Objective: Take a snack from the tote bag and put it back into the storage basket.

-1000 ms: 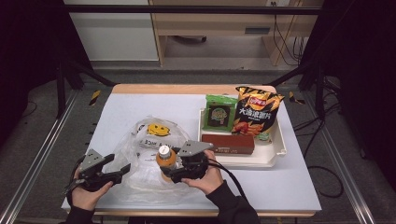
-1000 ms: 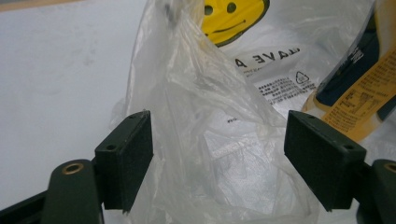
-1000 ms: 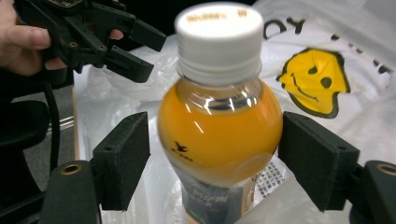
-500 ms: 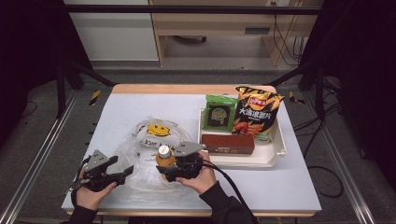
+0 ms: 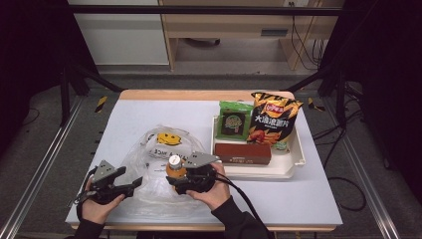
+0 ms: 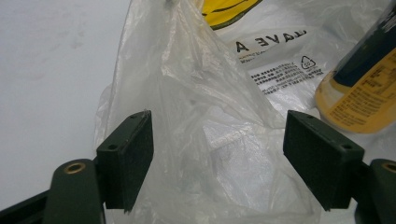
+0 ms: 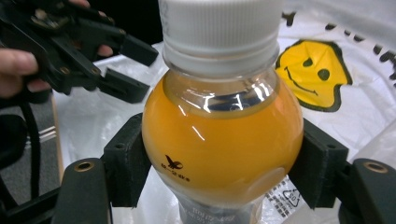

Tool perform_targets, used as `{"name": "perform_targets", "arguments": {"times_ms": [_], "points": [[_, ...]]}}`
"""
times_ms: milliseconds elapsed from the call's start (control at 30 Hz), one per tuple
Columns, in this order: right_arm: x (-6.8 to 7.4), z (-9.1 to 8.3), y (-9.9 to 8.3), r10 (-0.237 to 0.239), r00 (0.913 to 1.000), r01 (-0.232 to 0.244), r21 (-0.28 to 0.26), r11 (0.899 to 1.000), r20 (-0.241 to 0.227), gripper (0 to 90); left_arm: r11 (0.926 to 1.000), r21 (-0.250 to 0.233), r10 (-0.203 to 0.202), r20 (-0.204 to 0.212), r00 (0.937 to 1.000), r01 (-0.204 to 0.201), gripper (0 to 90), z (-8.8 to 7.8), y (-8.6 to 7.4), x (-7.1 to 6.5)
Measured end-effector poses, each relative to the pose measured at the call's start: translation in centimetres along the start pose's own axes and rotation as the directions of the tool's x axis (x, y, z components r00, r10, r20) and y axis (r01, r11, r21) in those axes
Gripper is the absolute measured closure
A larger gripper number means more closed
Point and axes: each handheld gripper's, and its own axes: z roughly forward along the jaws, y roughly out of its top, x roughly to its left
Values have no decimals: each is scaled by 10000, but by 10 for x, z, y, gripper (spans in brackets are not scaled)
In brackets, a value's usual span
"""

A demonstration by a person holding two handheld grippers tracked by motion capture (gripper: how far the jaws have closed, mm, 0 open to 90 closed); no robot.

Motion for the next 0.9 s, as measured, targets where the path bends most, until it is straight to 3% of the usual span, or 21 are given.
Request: {"name": "perform_targets", "arguments": {"times_ms": [300,633,900], "points": [[8,-21,21,189,9998,-189,-561,9982,-11,307,10000,36,40,-32,10000,-39,241,0,0,0],[18,-42,52,-17,9999,0,-1101,9939,-158,307,10000,-6,42,-33,10000,-42,242,0,0,-1],[14,-68,70,151,9998,-124,-1593,9872,159,307,10000,-37,-13,-29,10000,13,242,0,0,-1]]}}
